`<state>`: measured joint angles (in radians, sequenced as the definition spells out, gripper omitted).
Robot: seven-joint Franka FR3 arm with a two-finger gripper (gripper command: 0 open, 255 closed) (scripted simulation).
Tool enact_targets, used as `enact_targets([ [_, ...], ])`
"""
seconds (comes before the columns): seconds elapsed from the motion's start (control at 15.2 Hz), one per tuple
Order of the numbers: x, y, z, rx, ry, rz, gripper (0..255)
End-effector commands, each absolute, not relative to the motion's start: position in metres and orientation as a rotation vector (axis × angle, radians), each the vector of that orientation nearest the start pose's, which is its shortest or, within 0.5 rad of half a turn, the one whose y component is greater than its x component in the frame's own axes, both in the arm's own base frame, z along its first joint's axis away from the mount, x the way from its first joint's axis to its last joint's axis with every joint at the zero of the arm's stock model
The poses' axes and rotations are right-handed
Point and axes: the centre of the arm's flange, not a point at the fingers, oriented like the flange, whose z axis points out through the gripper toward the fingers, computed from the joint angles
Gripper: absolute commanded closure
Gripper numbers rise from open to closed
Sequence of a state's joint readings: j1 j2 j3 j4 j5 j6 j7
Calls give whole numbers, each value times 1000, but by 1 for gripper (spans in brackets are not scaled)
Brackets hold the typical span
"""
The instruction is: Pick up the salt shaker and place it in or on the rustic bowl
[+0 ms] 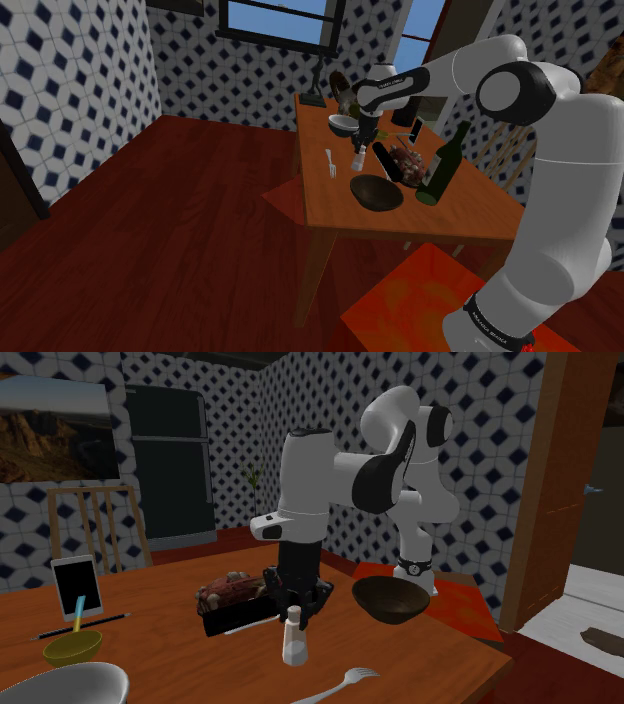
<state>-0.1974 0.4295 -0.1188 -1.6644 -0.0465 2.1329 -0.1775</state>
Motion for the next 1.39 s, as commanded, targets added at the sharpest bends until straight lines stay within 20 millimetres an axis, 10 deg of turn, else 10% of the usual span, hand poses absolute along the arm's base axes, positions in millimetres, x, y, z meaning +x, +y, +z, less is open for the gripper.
enact_targets([
  [0.0, 641, -203, 364, -3234, 167, -29, 255],
  [0.4, 641, -203, 364, -3234, 167, -29, 255],
  [1.32, 641, -203, 438, -3234, 167, -29, 255],
])
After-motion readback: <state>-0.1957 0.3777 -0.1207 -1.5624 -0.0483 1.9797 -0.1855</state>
